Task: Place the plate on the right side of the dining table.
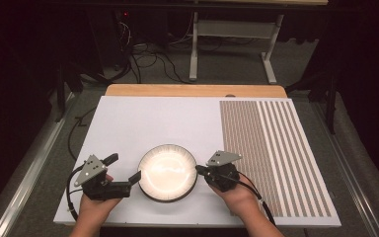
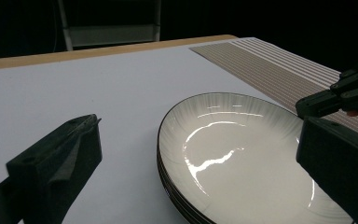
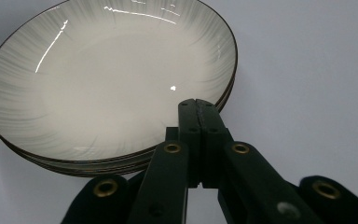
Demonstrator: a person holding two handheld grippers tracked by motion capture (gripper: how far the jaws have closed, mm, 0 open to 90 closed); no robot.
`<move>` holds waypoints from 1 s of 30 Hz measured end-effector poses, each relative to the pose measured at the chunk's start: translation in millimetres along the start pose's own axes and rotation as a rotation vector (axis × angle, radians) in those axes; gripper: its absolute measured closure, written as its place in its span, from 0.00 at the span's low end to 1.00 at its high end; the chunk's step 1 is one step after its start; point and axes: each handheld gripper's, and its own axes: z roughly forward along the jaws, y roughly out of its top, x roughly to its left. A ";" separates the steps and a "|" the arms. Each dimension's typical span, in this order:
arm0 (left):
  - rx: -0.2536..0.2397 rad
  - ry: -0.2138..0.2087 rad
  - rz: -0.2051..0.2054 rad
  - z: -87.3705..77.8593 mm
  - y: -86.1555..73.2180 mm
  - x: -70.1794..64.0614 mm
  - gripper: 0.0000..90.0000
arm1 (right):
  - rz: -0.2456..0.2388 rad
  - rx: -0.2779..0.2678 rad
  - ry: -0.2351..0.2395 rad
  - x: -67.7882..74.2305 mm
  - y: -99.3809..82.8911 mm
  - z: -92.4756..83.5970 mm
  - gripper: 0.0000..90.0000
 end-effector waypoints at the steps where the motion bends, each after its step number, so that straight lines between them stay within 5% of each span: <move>1: 0.000 0.000 0.000 0.0 0.1 0.0 0.01 | 0.002 0.001 -0.001 0.2 -0.1 0.0 1.00; 30: -0.002 -0.001 -0.002 0.0 0.3 0.5 0.01 | -0.003 0.009 0.012 2.4 -0.4 0.9 1.00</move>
